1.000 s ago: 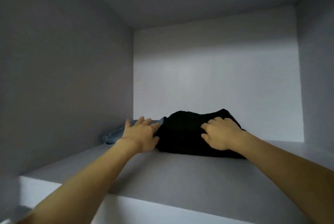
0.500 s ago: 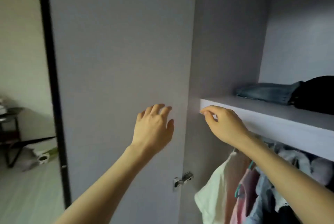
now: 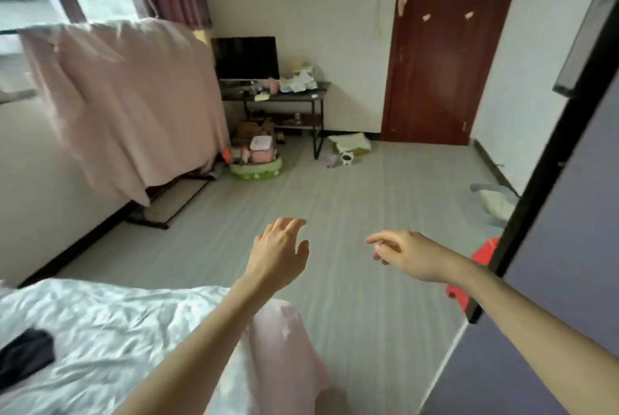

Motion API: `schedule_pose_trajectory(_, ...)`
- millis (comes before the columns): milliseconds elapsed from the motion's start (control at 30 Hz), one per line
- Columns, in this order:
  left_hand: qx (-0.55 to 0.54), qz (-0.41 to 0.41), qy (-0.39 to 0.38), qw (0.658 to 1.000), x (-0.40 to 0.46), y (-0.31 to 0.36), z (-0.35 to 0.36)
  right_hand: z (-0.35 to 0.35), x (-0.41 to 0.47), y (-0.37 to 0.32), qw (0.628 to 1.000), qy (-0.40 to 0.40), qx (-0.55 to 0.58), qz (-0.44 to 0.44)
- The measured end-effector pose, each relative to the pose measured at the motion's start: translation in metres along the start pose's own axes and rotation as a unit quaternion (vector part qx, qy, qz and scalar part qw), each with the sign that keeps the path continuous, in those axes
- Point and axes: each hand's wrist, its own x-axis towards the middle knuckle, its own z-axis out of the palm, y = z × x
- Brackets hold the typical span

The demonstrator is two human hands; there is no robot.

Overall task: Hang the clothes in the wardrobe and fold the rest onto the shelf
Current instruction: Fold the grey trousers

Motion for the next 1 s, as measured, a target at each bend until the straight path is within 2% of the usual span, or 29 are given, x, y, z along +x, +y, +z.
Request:
schedule_pose_trajectory(100,0.016,-0.105,0.003,0.994,-0.017,-0.087,-0.016,0.048,0.069,-0.04,0.997,-0.066,-0.024,-0.028)
schedule_pose_trajectory(233,0.016,-0.215,0.02,0.976,-0.041,-0.166,-0.027,0.1,0.147,-0.096,0.988,-0.123,-0.053,-0.078)
schedule_pose_trajectory(300,0.021,-0.237,0.033,0.971,-0.046,-0.185,-0.029,0.116,0.172,-0.113,0.985,-0.131,-0.056,-0.1)
schedule_pose_trajectory(467,0.017,-0.33,0.066,0.941,-0.032,-0.244,-0.026,0.169,0.266,-0.154,0.954,-0.227,-0.079,-0.179)
schedule_pose_trajectory(600,-0.009,-0.385,0.109,0.917,0.015,-0.285,-0.014,0.185,0.354,-0.162,0.938,-0.268,-0.079,-0.208)
schedule_pose_trajectory(667,-0.05,-0.418,0.169,0.891,0.044,-0.305,-0.013,0.187,0.396,-0.162,0.934,-0.273,-0.077,-0.217)
schedule_pose_trajectory(733,-0.088,-0.465,0.232,0.85,0.08,-0.323,-0.012,0.184,0.444,-0.161,0.931,-0.28,-0.077,-0.22)
schedule_pose_trajectory(867,-0.098,-0.505,0.298,0.804,0.149,-0.356,-0.016,0.168,0.531,-0.177,0.929,-0.284,-0.039,-0.233)
schedule_pose_trajectory(1000,-0.083,-0.513,0.324,0.79,0.182,-0.383,-0.016,0.169,0.59,-0.213,0.924,-0.275,-0.02,-0.265)
